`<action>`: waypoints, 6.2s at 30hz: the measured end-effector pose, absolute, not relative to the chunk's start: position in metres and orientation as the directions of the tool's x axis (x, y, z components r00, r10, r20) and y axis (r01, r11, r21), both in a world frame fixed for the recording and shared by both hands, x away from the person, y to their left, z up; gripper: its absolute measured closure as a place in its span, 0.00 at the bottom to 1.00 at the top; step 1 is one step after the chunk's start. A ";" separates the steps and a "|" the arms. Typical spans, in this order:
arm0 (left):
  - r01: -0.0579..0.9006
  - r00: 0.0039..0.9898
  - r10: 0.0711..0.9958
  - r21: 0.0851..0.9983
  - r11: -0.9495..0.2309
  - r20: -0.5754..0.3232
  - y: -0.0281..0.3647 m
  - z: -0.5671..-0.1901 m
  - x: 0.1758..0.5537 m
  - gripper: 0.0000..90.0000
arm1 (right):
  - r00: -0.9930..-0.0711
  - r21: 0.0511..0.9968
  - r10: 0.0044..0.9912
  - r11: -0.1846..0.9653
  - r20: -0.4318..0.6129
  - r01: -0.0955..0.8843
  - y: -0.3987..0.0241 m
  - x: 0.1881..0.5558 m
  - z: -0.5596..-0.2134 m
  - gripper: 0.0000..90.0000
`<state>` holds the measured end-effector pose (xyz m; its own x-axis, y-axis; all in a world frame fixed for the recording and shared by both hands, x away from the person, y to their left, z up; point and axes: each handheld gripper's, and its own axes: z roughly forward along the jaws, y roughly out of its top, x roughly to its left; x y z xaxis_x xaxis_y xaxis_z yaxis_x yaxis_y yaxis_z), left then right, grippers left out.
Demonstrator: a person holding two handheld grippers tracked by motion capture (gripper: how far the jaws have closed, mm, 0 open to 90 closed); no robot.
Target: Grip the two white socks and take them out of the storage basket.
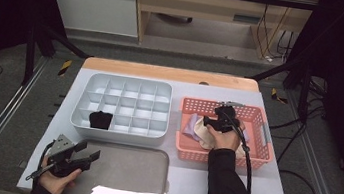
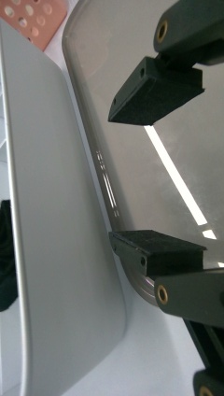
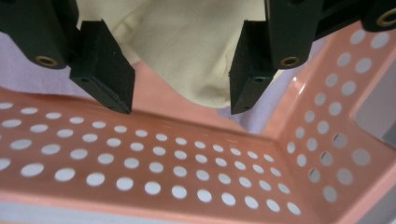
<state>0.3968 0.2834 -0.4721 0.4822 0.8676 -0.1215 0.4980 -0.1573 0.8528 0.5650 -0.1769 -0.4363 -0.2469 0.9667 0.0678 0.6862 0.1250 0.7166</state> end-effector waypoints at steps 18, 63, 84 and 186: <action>0.563 0.395 0.908 0.818 -0.117 -0.142 0.289 -0.470 0.397 0.39 | -0.268 0.672 0.955 0.118 0.124 0.732 -0.177 0.569 -0.442 0.85; 0.574 0.426 0.894 0.806 -0.148 -0.139 0.282 -0.469 0.395 0.34 | -0.514 0.932 0.852 0.103 0.098 0.347 -0.175 0.471 -0.312 0.96; 0.565 0.433 0.890 0.812 -0.146 -0.142 0.281 -0.467 0.394 0.34 | -0.646 0.937 0.758 0.151 0.096 0.316 -0.155 0.393 -0.326 0.95; 0.569 0.434 0.892 0.806 -0.164 -0.125 0.279 -0.469 0.397 0.25 | -0.287 0.847 0.957 0.114 0.046 0.519 -0.205 0.550 -0.395 0.59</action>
<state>0.3968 0.2785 -0.4689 0.4341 0.8922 -0.1245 0.5688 -0.1643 0.8059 0.5499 -0.2045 -0.3948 -0.2867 0.9569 0.0463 0.5188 0.1145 0.8472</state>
